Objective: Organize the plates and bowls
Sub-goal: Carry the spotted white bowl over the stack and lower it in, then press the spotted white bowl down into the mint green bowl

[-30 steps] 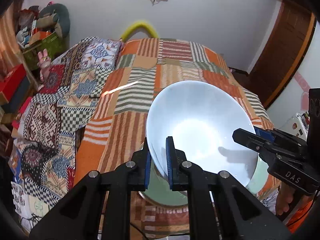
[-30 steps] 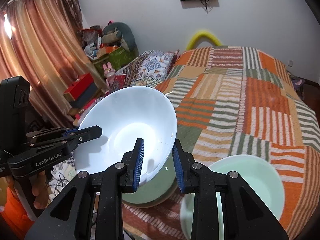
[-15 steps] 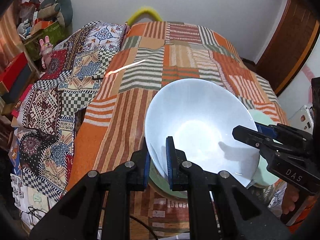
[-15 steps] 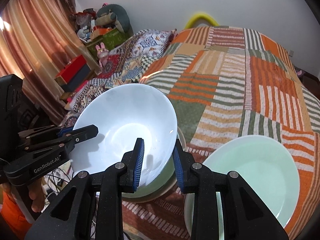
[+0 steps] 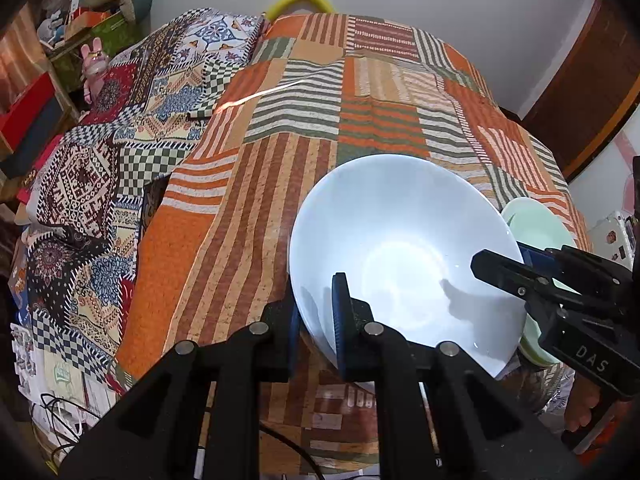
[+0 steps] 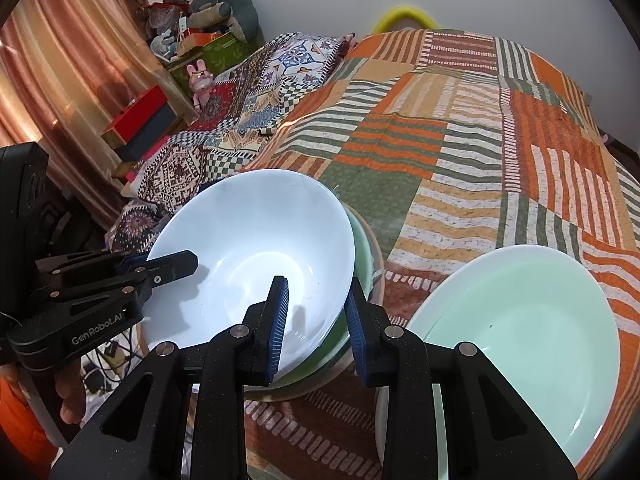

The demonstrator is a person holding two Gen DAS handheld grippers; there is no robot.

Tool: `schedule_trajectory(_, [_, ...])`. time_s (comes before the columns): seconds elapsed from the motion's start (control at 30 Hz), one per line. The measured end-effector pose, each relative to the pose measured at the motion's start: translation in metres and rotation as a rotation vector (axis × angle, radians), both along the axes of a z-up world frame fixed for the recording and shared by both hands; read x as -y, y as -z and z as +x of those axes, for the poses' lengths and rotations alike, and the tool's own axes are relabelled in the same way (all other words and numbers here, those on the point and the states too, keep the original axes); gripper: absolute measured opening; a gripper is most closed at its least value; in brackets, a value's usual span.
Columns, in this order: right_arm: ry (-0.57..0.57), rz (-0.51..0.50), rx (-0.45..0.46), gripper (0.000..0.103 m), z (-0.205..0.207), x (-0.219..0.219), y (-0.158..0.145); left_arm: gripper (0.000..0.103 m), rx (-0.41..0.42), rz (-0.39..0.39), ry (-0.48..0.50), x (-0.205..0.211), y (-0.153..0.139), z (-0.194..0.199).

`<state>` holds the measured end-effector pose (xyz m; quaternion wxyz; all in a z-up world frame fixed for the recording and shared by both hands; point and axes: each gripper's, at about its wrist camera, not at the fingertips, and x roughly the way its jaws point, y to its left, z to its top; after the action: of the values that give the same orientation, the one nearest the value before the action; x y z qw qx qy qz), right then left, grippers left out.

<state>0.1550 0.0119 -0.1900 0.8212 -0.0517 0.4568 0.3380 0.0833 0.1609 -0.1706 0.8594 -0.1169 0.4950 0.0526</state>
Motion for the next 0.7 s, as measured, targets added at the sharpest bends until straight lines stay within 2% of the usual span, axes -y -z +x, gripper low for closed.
schedule_trajectory(0.4, [-0.019,-0.031,0.031,0.026,-0.0023,-0.0051,0.0017,0.02,0.009,0.027,0.012,0.0021,0.0039,0.0016])
schedule_trajectory(0.53, [-0.032,-0.045,0.041,0.027,-0.0024,-0.0069,0.0013,0.022,0.002,0.014,0.007,0.0002,0.0039,0.0032])
schedule_trajectory(0.7, [-0.047,-0.084,0.066,0.026,-0.0031,-0.01,0.001,0.029,-0.009,0.006,0.015,0.001,0.0034,0.0054])
